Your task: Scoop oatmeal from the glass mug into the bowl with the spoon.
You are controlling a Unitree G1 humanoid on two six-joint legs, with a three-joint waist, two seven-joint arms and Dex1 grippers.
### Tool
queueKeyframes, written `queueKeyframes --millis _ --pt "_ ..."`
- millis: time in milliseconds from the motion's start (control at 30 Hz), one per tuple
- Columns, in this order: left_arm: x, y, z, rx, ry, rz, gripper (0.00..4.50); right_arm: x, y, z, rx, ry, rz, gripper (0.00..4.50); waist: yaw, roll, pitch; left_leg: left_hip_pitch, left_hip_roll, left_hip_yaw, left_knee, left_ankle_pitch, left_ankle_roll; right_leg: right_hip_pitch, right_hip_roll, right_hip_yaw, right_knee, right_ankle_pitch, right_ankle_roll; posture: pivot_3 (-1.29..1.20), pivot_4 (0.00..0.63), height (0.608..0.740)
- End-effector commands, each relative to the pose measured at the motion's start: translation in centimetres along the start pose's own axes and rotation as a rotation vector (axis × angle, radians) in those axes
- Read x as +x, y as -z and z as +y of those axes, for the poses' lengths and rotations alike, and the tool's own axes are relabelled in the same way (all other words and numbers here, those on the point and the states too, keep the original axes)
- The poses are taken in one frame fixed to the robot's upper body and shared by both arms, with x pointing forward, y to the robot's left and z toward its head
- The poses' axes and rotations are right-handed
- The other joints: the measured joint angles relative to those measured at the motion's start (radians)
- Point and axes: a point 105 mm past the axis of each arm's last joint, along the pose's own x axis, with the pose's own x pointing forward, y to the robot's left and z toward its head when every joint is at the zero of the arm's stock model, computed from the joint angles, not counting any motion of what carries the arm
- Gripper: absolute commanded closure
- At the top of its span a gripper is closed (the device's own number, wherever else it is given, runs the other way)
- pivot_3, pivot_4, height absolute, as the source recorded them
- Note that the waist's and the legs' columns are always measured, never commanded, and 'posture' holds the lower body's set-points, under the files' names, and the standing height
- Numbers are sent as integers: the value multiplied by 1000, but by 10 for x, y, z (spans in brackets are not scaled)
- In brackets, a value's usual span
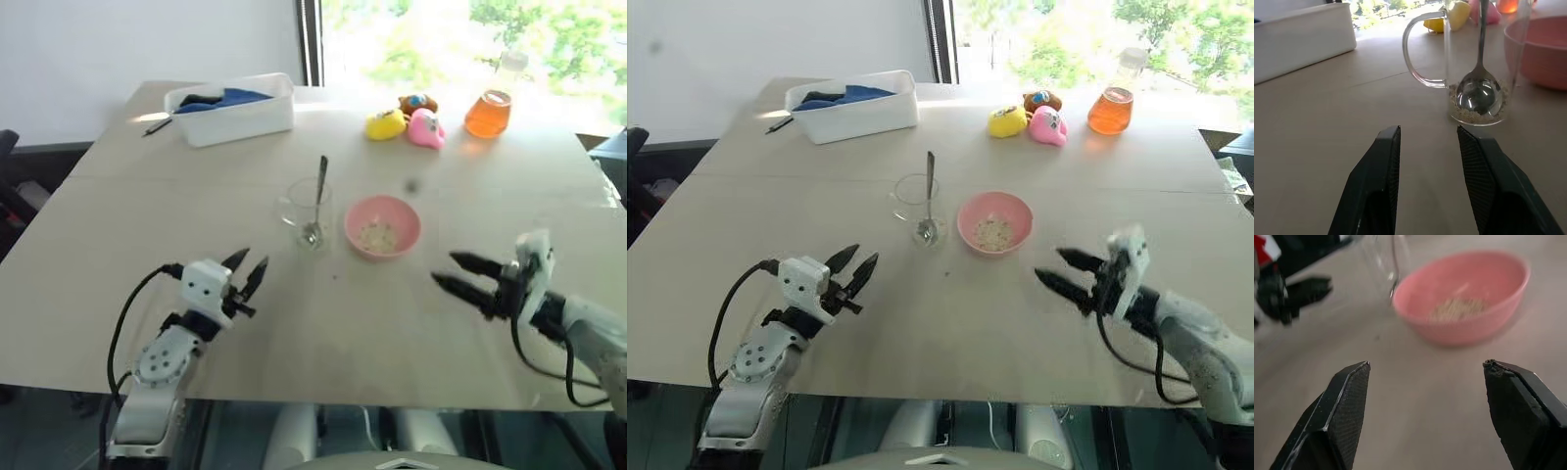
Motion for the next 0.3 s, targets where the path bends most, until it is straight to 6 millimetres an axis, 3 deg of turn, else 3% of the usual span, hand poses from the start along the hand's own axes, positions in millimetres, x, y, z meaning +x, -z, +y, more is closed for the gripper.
queueKeyframes --millis 33,300 --pt "-10 11 1 -82 -10 65 2621 -1 14 5 -113 -19 -3 765 -3 0 1 4 0 1 -4 0 0 4 1 0 -4 0 0 0 150 740" --pt "-24 14 -14 -101 68 97 2621 -11 22 -17 -130 97 -76 765 3 -3 4 11 -1 4 -6 0 0 9 1 3 -5 0 0 0 150 740"
